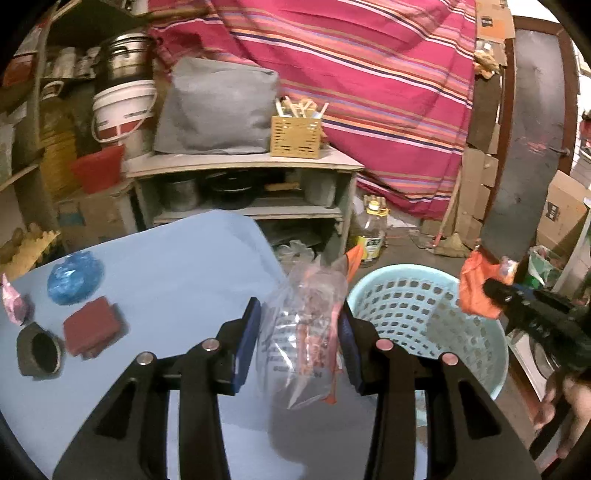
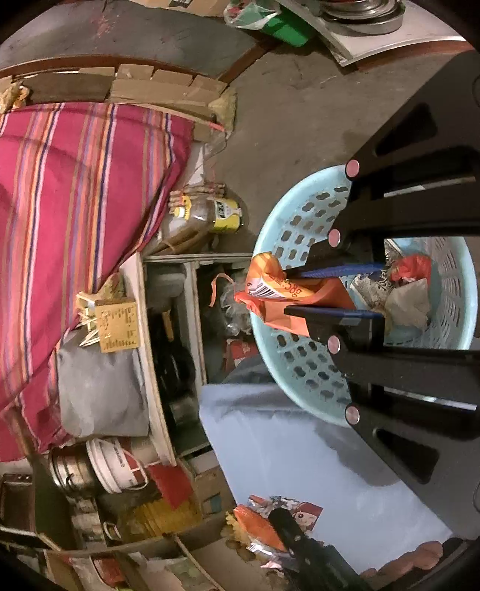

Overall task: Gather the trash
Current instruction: 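Carry both bags over the light-blue basket and open the right gripper to drop the orange bag, then open the left gripper to drop the clear plastic bag into the basket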

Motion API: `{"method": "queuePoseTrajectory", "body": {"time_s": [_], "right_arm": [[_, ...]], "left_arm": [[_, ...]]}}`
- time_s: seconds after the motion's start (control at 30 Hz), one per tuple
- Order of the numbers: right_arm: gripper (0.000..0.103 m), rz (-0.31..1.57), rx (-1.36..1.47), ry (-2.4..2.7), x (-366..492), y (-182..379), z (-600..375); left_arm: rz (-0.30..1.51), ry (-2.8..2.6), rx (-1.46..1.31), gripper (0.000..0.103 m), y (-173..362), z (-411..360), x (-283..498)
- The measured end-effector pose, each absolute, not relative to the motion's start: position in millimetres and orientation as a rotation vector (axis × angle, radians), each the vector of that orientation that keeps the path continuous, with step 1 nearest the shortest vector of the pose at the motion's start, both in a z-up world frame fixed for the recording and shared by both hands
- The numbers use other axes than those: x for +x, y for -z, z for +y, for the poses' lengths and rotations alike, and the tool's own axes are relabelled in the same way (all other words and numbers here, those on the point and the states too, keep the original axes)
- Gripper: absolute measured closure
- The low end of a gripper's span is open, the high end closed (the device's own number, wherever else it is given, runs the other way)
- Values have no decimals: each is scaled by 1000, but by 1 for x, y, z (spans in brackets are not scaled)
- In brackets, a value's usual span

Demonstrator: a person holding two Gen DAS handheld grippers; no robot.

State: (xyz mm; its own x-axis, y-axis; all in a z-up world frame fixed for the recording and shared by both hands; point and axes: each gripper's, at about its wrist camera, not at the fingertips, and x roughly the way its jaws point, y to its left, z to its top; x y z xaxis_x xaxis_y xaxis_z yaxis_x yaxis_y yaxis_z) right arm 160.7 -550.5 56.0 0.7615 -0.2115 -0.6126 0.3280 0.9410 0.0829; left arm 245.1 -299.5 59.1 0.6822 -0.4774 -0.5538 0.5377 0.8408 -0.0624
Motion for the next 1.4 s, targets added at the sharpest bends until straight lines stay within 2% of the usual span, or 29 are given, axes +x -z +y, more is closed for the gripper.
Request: {"method": "queuePoseTrajectory", "body": {"time_s": [0.17,0.23,0.4,0.47,0.53,0.6,0.63,0.73,1.03,1.1,1.27,1.37,1.4], "right_arm": [[82,633,207,315,165,-56,-555],[68,628,218,319,166,-58,-557],[57,639,226,336,166,-54,-563],[44,638,221,346,164,-55,-566],[22,626,218,365,158,-56,-568],[11,608,225,388,151,-57,-572],[8,598,232,396,147,-58,-574],[5,579,257,431,137,-61,-584],[5,575,333,476,125,-58,-605],[5,572,340,474,124,-59,-606],[5,569,344,471,123,-61,-605],[5,575,343,466,126,-61,-603],[5,577,340,465,127,-61,-602]], "left_arm": [[603,591,110,62,-59,-315,251],[602,598,118,62,-59,-320,249],[602,609,132,62,-57,-333,247],[607,615,130,62,-56,-339,247],[611,622,132,62,-55,-345,247],[614,628,141,62,-51,-354,245],[615,632,146,62,-49,-359,244],[623,642,163,61,-40,-376,243],[663,668,207,58,-14,-416,252],[685,689,196,43,-11,-420,255],[685,692,223,33,-11,-425,252],[675,682,230,21,-14,-420,251],[672,683,232,21,-15,-418,251]]}}
